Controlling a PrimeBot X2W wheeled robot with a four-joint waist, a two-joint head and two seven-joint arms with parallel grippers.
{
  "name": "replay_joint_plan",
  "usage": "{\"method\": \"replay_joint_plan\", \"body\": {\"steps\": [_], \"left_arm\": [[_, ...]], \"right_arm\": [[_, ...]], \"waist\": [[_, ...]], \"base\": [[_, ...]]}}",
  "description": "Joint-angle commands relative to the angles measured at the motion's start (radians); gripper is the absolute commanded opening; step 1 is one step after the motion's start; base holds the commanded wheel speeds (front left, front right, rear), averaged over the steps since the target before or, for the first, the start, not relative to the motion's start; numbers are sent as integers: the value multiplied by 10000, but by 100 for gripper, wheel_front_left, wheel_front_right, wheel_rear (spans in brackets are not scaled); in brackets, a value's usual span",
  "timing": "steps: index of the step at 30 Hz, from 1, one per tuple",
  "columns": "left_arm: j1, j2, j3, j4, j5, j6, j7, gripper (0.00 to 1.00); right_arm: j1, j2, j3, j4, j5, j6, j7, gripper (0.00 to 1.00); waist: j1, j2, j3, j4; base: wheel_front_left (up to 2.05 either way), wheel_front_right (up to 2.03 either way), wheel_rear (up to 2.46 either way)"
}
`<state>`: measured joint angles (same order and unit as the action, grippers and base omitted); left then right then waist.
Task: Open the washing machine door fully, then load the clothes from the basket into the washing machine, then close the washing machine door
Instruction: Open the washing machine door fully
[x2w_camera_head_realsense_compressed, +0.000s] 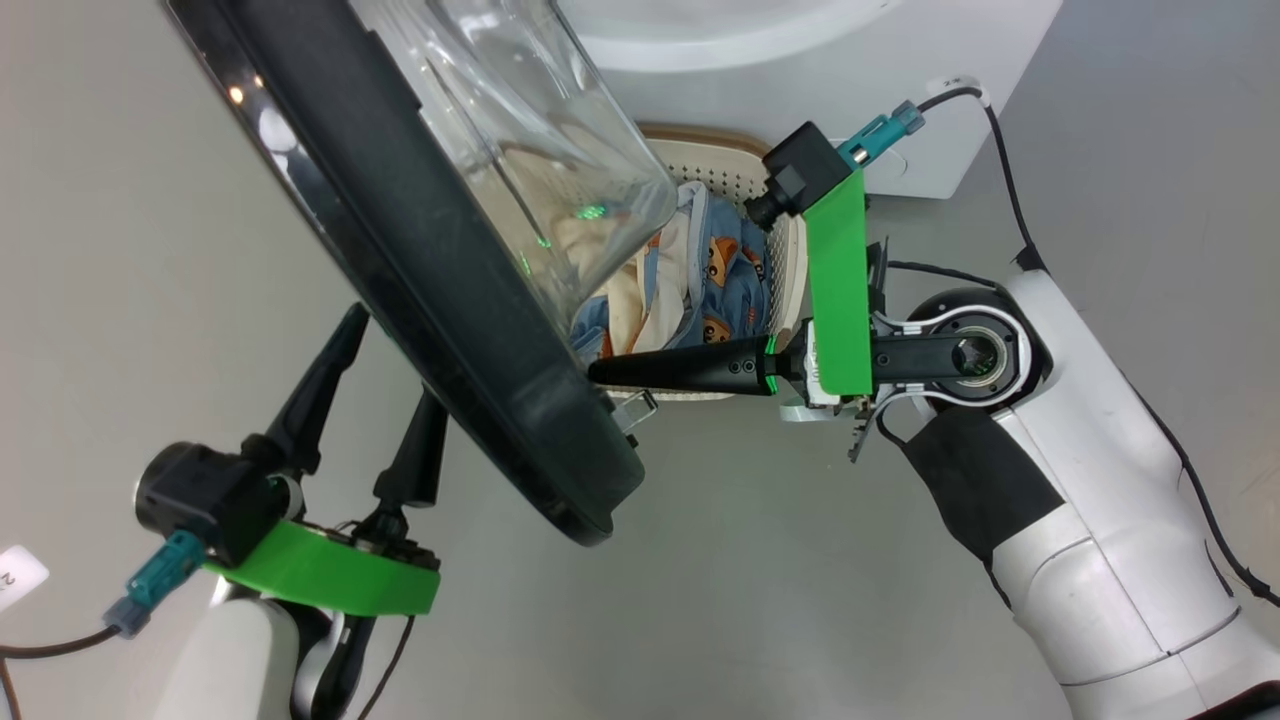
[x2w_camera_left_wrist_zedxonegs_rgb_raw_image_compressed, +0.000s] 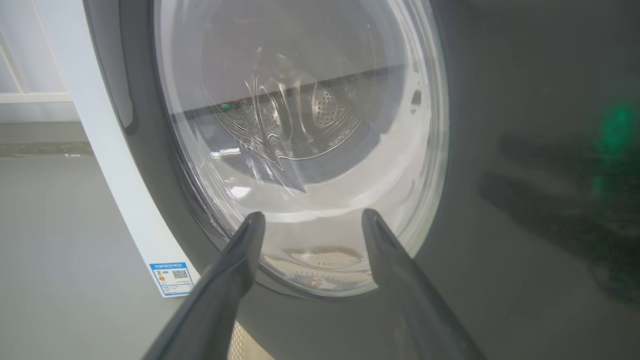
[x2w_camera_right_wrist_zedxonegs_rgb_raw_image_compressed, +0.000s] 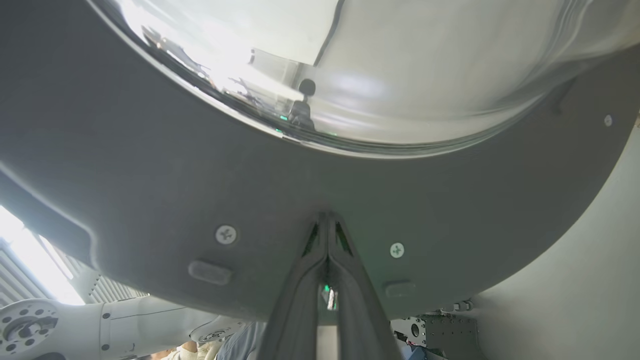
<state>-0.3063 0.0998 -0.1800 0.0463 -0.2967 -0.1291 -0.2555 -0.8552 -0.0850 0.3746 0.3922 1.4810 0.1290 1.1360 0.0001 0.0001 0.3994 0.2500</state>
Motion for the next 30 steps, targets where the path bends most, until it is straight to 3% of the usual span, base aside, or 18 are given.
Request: {"method": "replay_joint_plan", "body": {"steps": [1, 30], "left_arm": [[2, 196, 390, -162, 111, -16, -63, 100], [1212, 292, 689, 368, 177, -16, -63, 100]], "right_arm": [[180, 348, 158, -258, 122, 17, -83, 0], [3013, 53, -1865, -770, 720, 17, -1238, 0]], "waist": [[-1, -1, -45, -6], [-1, -1, -2231, -762]], "base": [[0, 0, 0], [0, 0, 0]]}}
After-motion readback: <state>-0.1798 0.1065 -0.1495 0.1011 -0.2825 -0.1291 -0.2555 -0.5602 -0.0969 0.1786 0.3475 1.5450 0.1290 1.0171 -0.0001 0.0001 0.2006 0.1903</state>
